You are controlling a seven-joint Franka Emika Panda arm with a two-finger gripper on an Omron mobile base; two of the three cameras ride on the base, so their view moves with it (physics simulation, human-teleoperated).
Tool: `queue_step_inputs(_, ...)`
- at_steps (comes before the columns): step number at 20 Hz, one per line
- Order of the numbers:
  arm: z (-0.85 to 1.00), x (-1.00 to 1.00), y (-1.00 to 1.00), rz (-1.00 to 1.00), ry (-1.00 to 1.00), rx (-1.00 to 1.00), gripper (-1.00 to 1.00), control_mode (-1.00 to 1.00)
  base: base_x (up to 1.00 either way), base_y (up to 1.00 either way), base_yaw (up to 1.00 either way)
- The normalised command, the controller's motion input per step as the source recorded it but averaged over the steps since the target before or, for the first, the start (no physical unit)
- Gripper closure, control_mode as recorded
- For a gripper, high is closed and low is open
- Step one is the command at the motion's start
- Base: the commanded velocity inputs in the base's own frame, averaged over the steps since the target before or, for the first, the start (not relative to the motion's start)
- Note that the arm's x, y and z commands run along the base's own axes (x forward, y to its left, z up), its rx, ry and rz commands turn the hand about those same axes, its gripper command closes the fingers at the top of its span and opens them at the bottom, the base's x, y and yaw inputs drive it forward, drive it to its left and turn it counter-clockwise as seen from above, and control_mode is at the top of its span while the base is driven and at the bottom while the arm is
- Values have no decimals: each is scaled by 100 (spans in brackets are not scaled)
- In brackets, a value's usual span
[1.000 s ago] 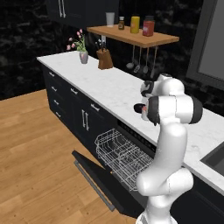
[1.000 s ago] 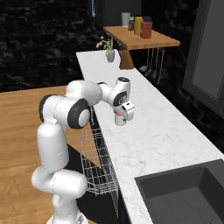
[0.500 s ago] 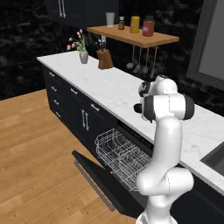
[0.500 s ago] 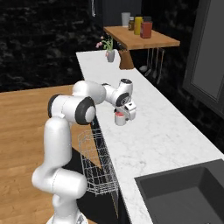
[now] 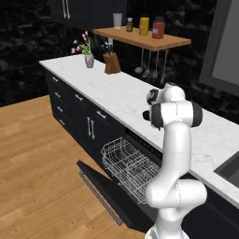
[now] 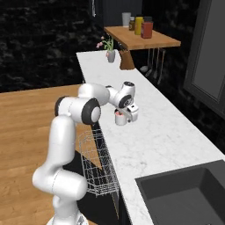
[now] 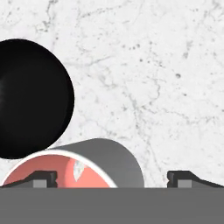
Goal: Pick up the cup and bowl from the counter, place them in the dishwasher, and close the dishwasher door.
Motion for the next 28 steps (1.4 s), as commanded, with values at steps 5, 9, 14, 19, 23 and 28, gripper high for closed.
queue_step_inputs(5,-43,0,0,0,2,0,-100,-100,0,0,0)
queue_step_inputs(9,-59,0,0,0,3,0,100,-100,0,0,0)
queue_step_inputs(14,-61,-3,0,0,1,0,100,-100,0,0,0)
queue_step_inputs(19,-7,-69,4,0,3,0,100,-100,0,0,0)
queue_step_inputs(23,0,-100,20,0,-9,0,100,-100,0,0,0)
queue_step_inputs(28,7,-97,54,-2,-12,-3,100,-100,0,0,0)
